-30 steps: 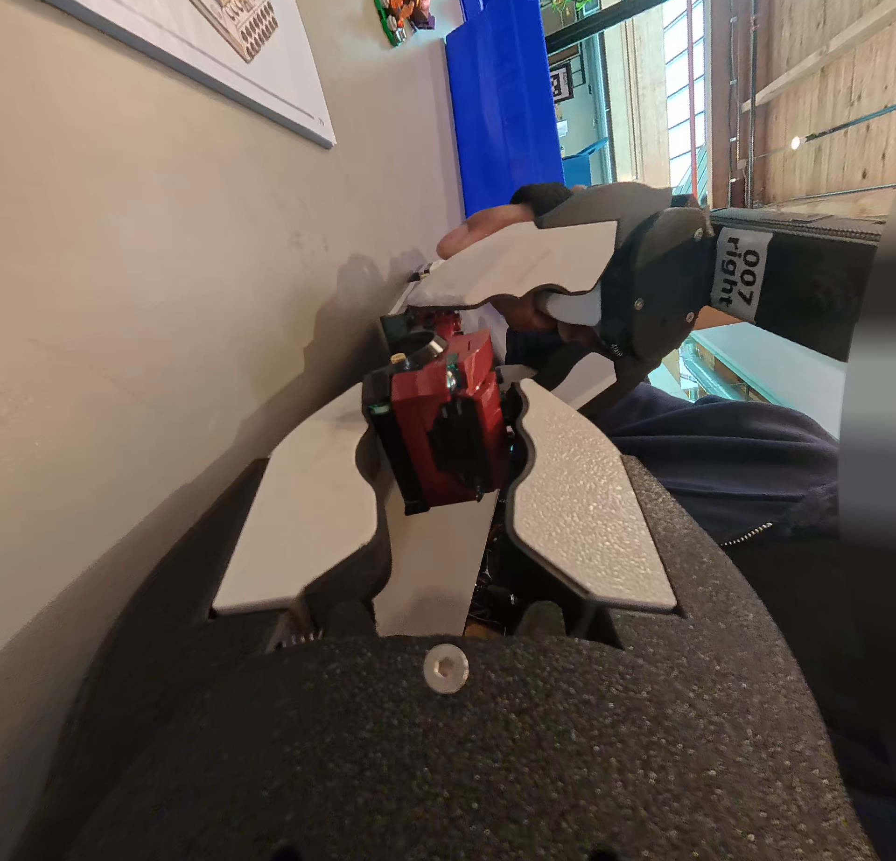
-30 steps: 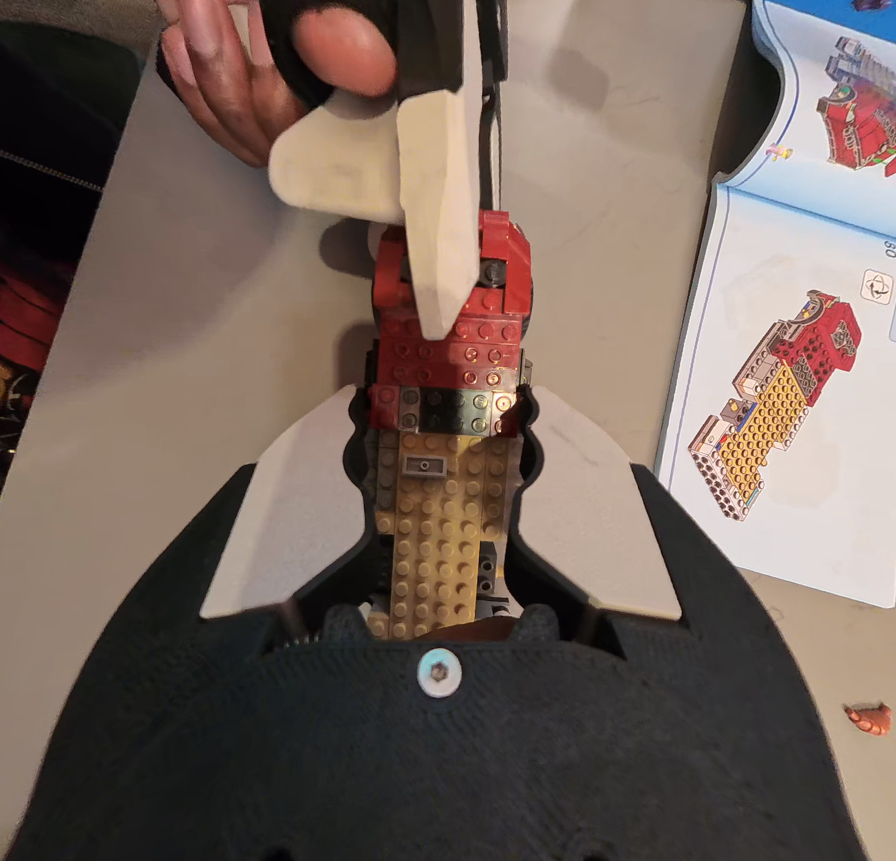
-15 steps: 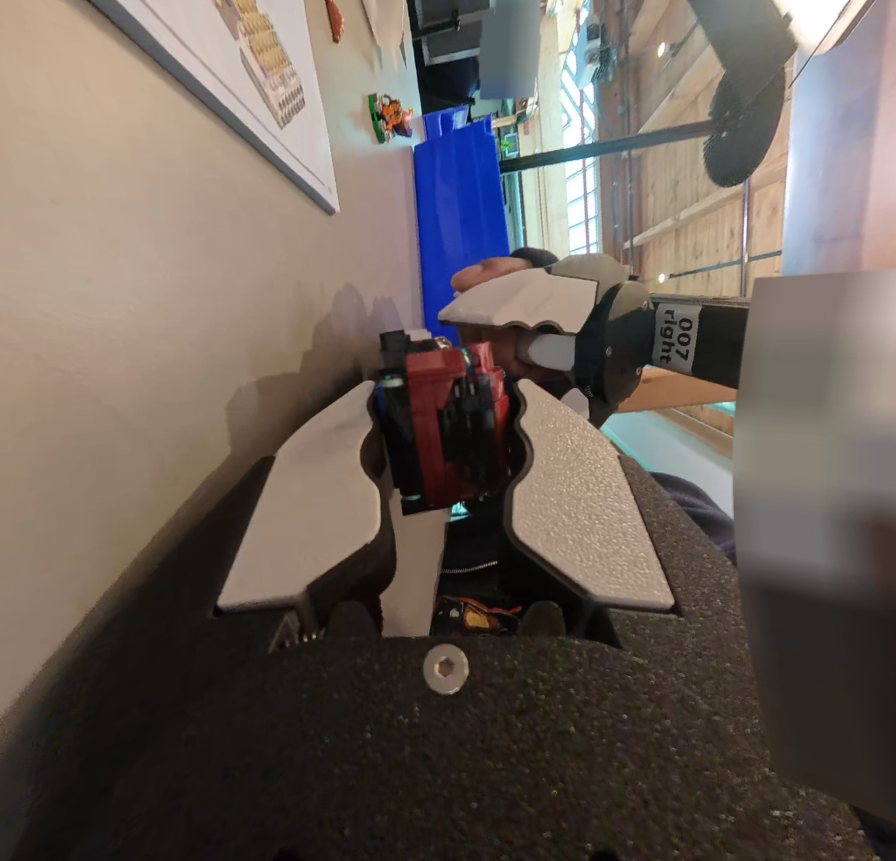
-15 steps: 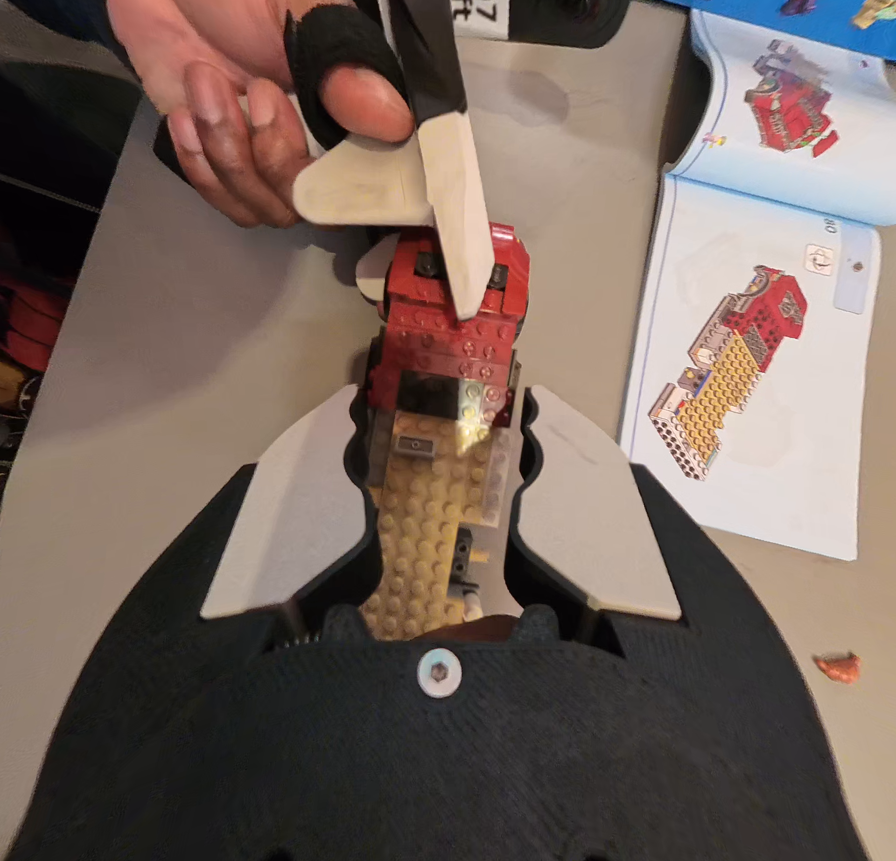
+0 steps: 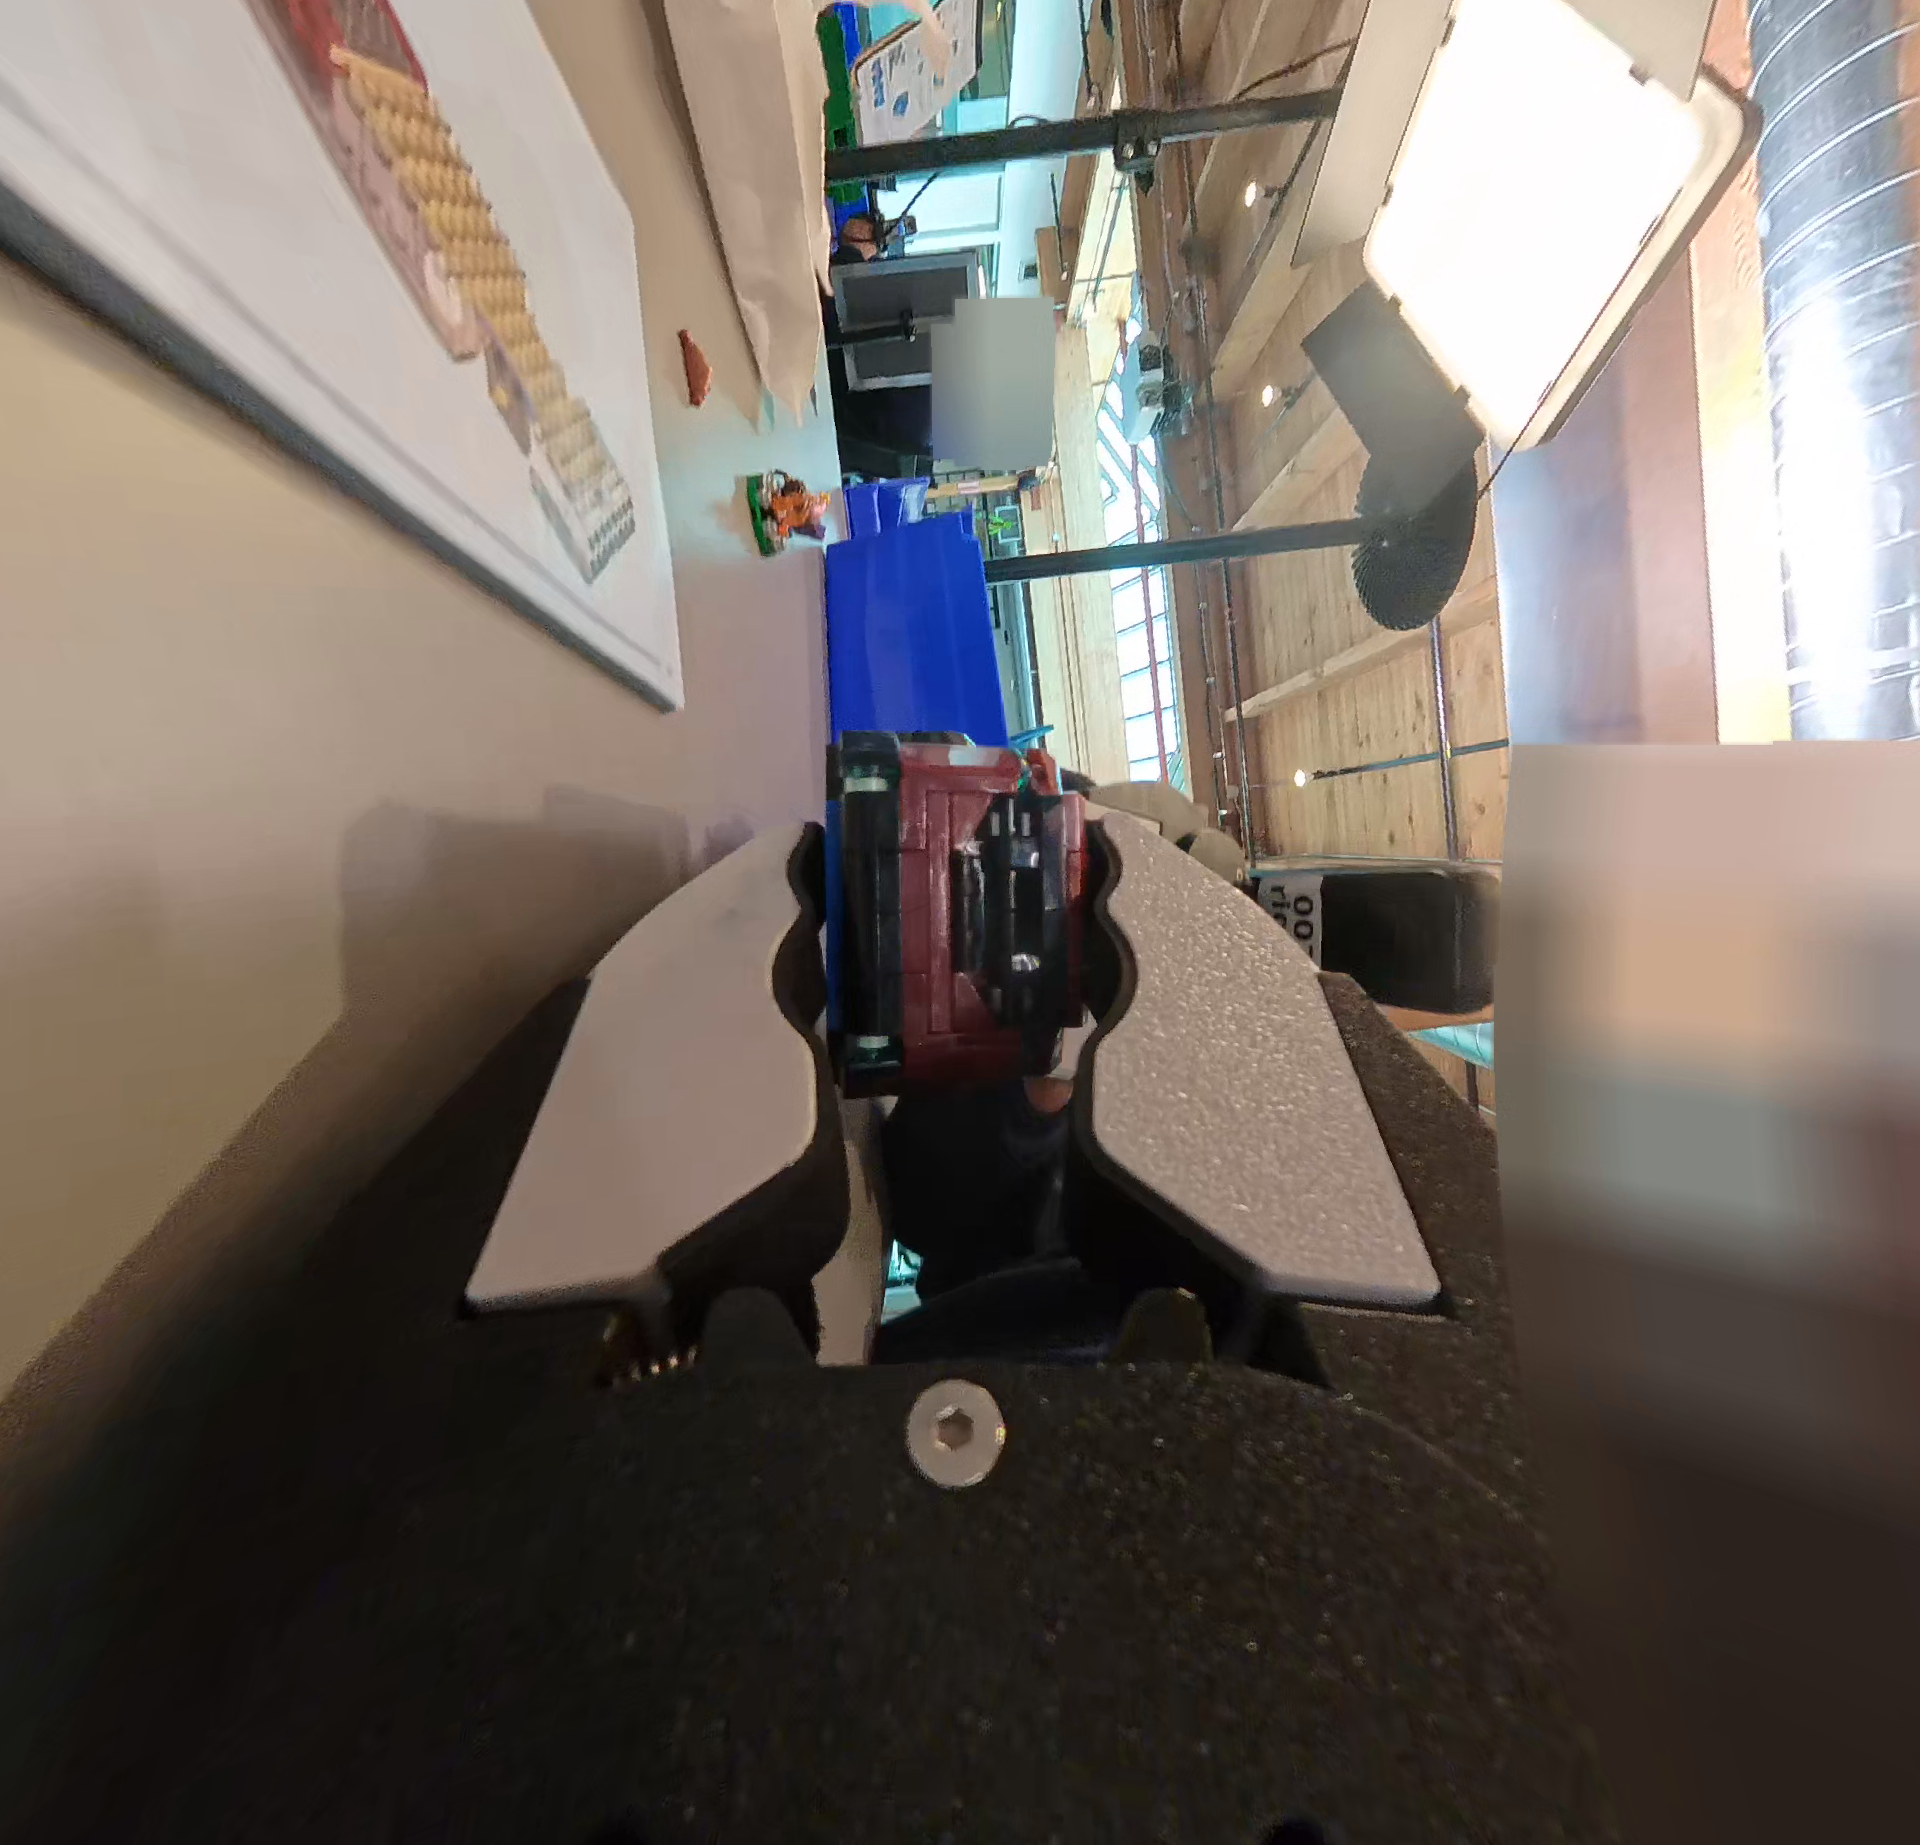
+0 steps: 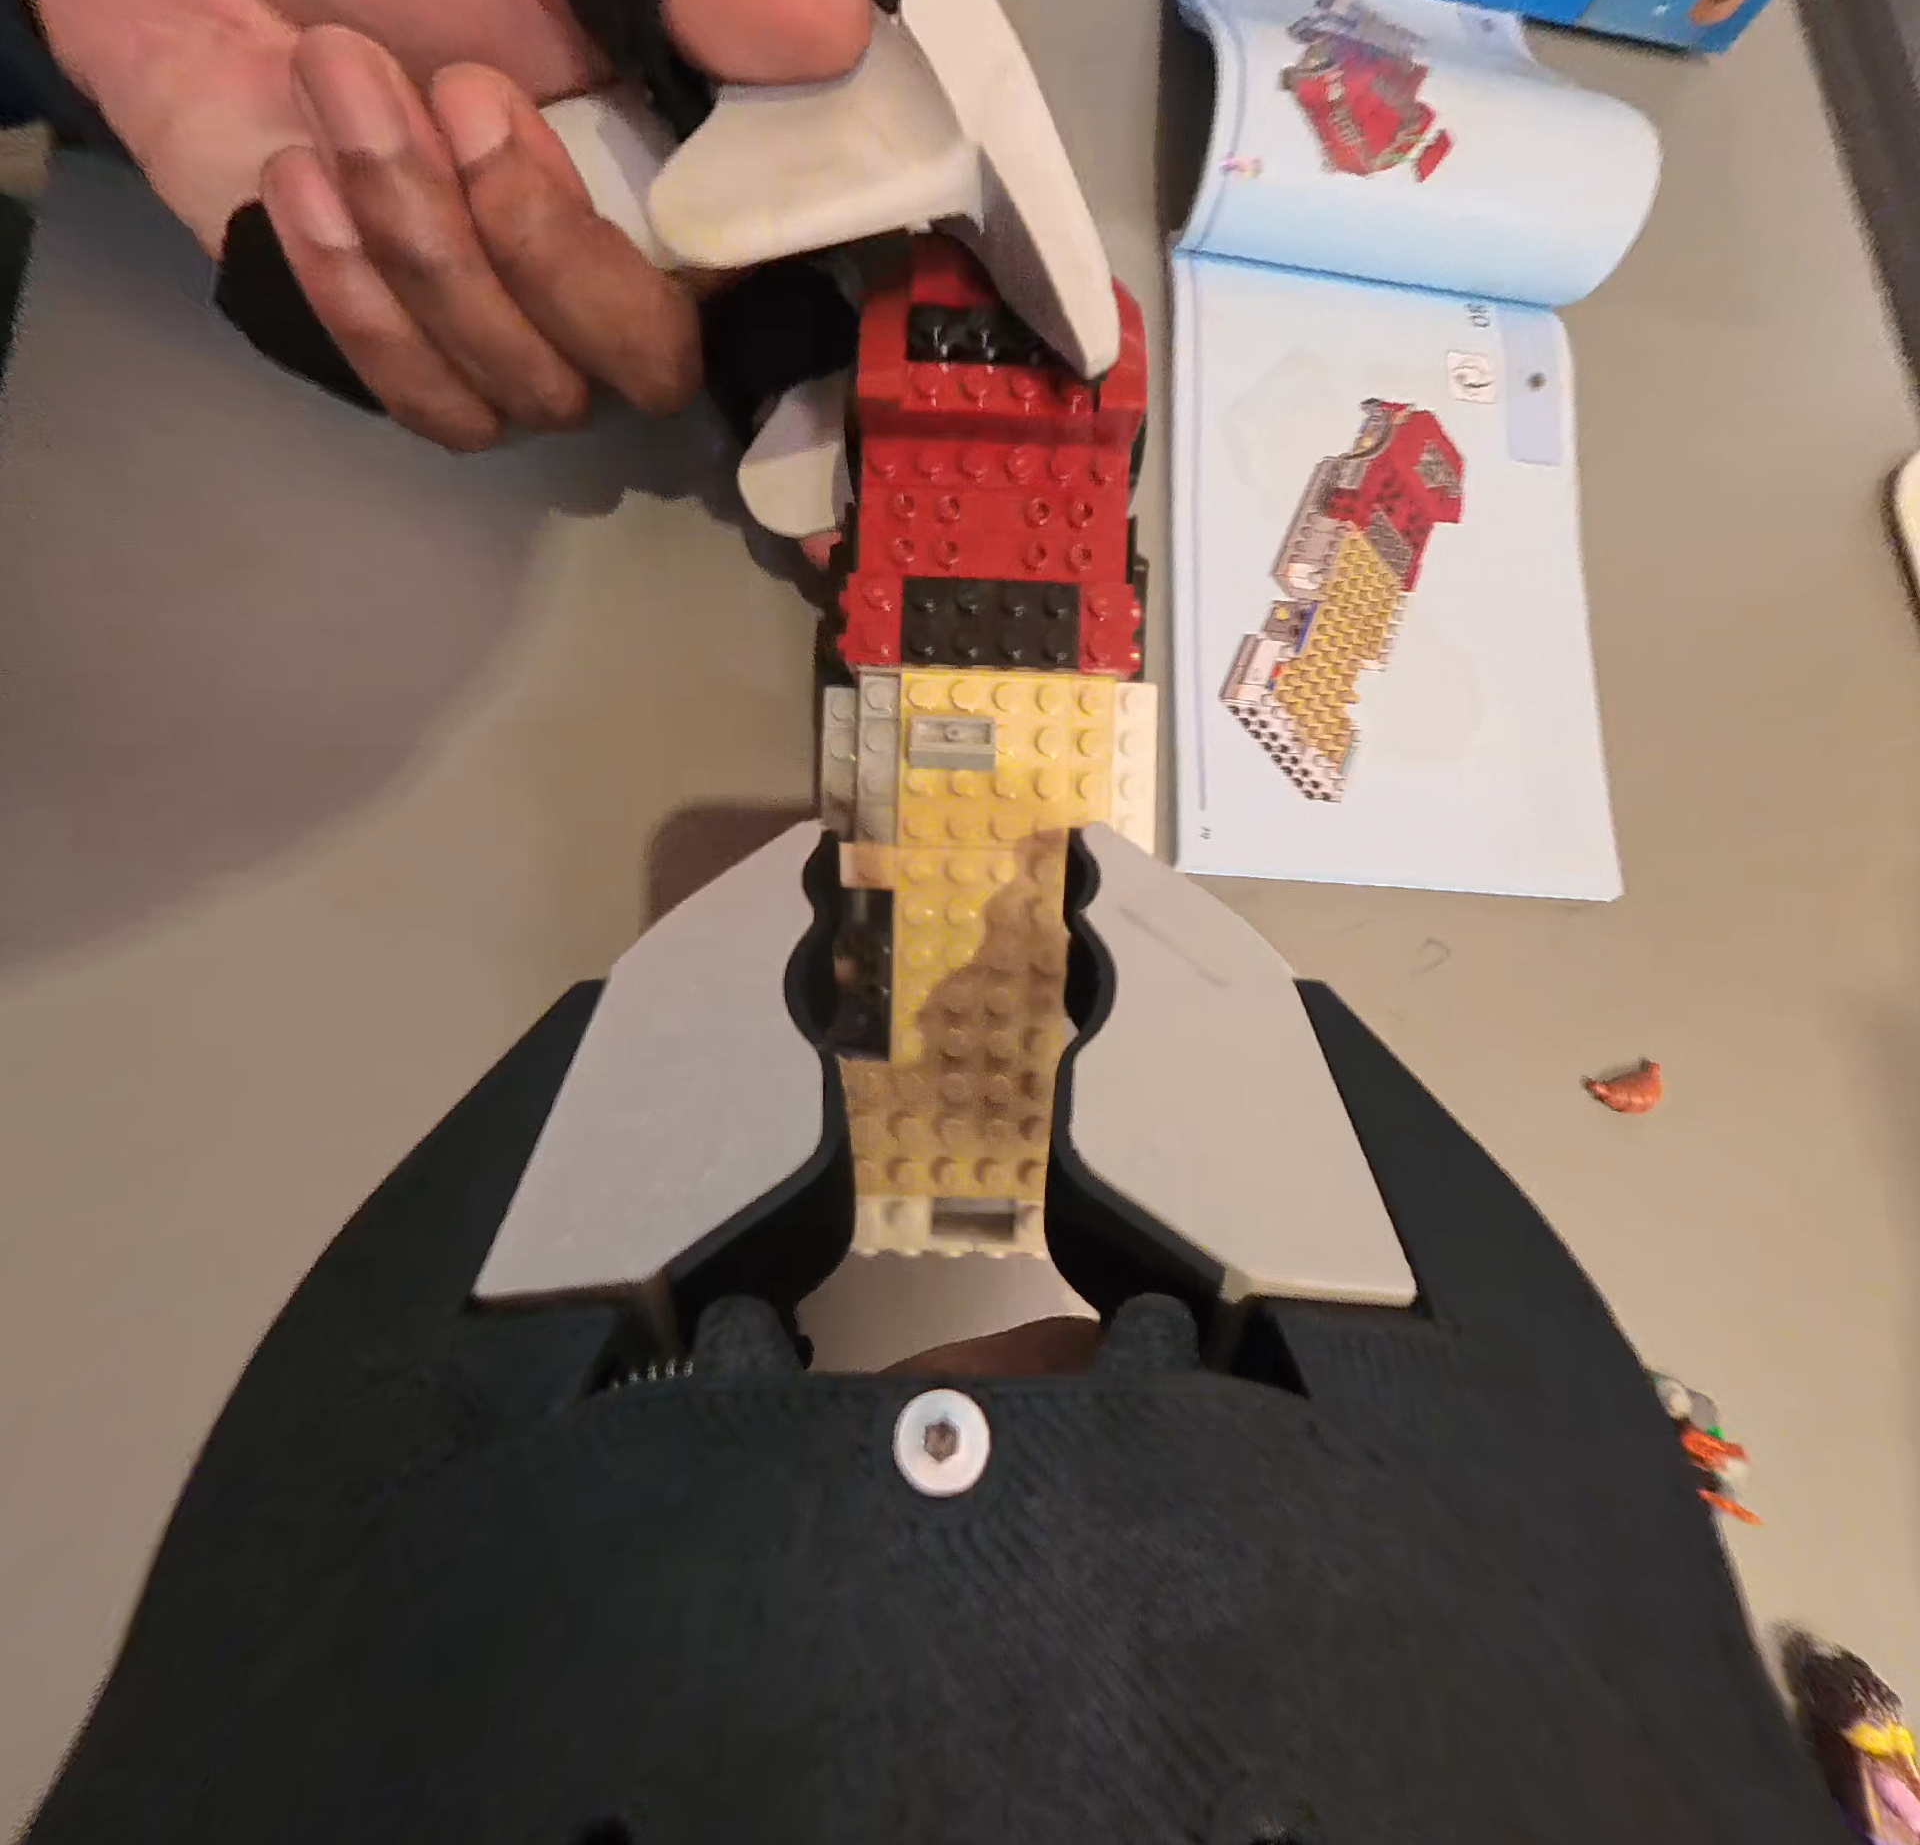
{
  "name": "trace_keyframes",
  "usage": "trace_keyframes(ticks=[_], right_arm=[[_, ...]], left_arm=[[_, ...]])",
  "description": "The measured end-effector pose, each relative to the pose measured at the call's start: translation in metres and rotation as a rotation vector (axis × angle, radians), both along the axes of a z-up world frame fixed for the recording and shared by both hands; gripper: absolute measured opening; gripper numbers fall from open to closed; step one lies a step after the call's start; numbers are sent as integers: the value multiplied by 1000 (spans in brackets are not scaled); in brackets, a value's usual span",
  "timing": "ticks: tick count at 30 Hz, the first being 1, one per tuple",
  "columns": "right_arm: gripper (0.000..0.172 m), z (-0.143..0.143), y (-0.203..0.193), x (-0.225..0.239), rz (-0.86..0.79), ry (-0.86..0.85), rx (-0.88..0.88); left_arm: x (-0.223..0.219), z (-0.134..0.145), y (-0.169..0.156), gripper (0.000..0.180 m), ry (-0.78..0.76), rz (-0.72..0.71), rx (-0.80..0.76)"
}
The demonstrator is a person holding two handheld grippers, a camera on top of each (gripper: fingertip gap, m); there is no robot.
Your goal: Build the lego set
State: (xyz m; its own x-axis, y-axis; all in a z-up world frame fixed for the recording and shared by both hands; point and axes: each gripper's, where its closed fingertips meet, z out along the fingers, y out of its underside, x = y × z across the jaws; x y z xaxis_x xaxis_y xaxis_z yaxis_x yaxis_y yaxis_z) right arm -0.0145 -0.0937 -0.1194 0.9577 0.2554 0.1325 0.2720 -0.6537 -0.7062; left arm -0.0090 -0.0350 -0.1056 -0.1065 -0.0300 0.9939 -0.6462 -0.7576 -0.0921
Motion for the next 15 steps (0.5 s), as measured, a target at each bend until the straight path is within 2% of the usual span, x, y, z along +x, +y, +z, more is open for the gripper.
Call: trace_keyframes(ticks=[3, 8, 15], right_arm=[[32, 11, 1, 19, -63, -9, 56], [31, 12, -10, 43, -104, -20, 32], [30, 8, -10, 41, -48, -11, 35]], left_arm=[[23, 6, -6, 48, -20, 4, -12], [47, 11, -21, 48, -58, -38, -33], [45, -2, -18, 48, -20, -43, -42]])
